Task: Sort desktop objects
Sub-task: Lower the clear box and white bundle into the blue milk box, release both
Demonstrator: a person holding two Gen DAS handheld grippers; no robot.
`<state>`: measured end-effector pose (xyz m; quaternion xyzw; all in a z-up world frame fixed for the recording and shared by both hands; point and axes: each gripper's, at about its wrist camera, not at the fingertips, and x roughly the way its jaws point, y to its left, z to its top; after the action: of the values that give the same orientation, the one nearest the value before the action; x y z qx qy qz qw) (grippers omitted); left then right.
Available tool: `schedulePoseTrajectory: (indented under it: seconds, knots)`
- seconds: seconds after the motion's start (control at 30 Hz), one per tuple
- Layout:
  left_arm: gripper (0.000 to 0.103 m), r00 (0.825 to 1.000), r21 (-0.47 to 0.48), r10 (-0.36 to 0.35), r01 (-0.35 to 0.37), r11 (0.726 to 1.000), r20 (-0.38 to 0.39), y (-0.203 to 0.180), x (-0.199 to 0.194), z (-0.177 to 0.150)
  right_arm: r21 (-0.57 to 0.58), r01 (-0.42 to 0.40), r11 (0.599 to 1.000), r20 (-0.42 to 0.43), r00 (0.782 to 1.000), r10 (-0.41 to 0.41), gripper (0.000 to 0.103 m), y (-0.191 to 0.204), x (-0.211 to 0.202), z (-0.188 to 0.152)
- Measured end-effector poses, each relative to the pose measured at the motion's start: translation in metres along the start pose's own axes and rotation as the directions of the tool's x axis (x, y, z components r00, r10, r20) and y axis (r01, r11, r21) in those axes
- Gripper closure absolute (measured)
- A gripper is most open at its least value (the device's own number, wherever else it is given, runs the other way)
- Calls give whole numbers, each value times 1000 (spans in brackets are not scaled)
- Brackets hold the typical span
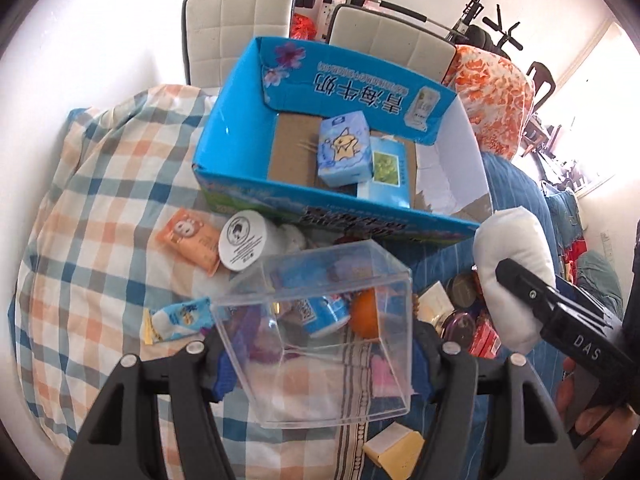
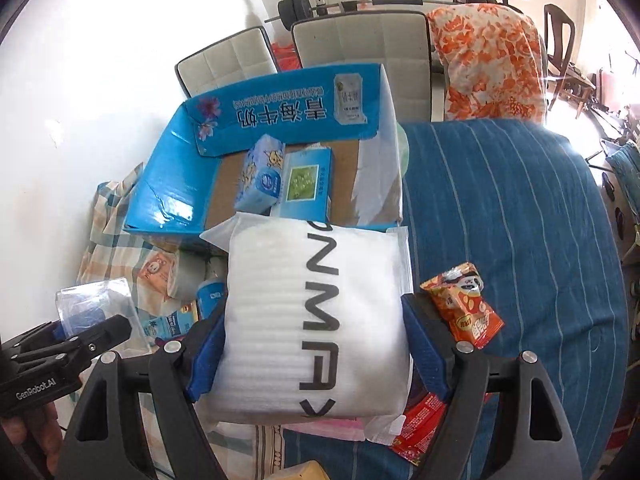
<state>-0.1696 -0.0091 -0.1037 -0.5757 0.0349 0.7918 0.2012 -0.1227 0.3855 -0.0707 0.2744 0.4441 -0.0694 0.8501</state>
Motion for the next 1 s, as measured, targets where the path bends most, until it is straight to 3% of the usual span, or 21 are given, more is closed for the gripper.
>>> schedulePoseTrajectory:
  seconds: [0.2, 0.53, 1.0]
  knots:
    - [35, 999, -8, -20, 20, 1000, 44, -11, 0, 35, -41, 44, 998, 77, 996, -40, 22, 12, -15, 22]
    - [35, 995, -39, -23, 27, 999, 96, -6, 16, 98, -25, 57, 998, 98, 994, -54, 22, 14, 13, 54]
    - [35, 997, -12, 61, -61, 998, 46, 10, 104, 172, 4, 134, 991, 96, 986, -134, 21, 15, 87, 129]
